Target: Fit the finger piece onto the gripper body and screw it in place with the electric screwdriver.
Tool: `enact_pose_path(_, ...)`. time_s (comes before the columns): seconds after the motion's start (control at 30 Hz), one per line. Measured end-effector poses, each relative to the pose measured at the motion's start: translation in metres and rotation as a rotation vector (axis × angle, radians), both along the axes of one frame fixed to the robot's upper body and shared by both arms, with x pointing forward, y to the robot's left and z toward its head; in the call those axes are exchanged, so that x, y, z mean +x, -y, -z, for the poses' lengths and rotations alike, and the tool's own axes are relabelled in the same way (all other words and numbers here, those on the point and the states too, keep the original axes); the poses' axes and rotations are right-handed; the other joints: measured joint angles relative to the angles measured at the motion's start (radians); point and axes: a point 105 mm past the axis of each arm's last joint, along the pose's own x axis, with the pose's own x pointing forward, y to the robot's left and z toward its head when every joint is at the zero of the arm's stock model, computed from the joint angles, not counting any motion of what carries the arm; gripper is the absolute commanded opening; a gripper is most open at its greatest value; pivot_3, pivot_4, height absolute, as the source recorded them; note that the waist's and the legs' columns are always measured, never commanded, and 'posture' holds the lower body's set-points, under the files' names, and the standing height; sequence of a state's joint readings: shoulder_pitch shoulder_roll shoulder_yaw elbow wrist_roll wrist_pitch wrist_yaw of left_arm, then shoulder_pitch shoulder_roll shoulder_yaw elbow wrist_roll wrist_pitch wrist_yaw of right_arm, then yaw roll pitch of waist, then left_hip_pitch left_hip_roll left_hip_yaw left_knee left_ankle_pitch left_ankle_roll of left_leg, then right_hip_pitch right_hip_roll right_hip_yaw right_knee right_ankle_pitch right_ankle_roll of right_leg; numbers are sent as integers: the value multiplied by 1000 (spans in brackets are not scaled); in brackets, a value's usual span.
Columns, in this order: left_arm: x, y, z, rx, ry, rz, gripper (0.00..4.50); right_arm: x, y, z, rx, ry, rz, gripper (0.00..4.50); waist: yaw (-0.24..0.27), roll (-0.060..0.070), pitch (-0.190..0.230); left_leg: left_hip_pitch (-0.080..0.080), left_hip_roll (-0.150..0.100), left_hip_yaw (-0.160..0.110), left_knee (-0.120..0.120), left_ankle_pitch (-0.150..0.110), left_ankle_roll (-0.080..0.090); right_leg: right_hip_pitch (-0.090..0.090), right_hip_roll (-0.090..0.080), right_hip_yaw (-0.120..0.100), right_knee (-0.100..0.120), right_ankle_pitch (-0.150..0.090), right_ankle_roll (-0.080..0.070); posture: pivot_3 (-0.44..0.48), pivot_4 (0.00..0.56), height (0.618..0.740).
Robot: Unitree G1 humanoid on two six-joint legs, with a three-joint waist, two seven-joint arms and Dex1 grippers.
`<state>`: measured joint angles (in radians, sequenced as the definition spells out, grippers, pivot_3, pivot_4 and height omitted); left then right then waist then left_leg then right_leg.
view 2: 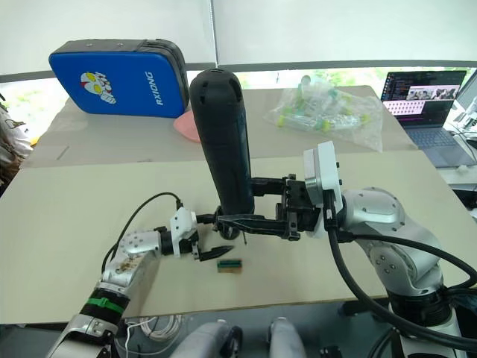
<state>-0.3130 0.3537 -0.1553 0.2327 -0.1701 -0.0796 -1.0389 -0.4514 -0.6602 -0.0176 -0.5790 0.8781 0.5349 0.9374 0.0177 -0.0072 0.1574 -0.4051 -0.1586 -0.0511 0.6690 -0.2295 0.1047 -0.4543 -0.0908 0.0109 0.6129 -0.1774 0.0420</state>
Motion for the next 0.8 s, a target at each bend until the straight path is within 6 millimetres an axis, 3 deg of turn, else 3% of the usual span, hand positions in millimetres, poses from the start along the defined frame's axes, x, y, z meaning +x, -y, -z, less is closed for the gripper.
enact_pose_path(0.37, 5, 15, -1, -20, -4, -47, 4466, -1, 1, 3, -8, -3, -12, 1941, 31, 0, 0, 0, 0, 0, 2, 0, 0, 1, -1, -1, 0, 1, 1, 0, 150, 740)
enact_pose_path(0.8, 9, 26, 0, -3, -15, -36, 4466, 0, 2, 8, -22, -8, 3, 1941, 26, 0, 0, -1, 0, 0, 5, 0, 1, 2, 0, 0, 0, 1, 2, 0, 150, 740)
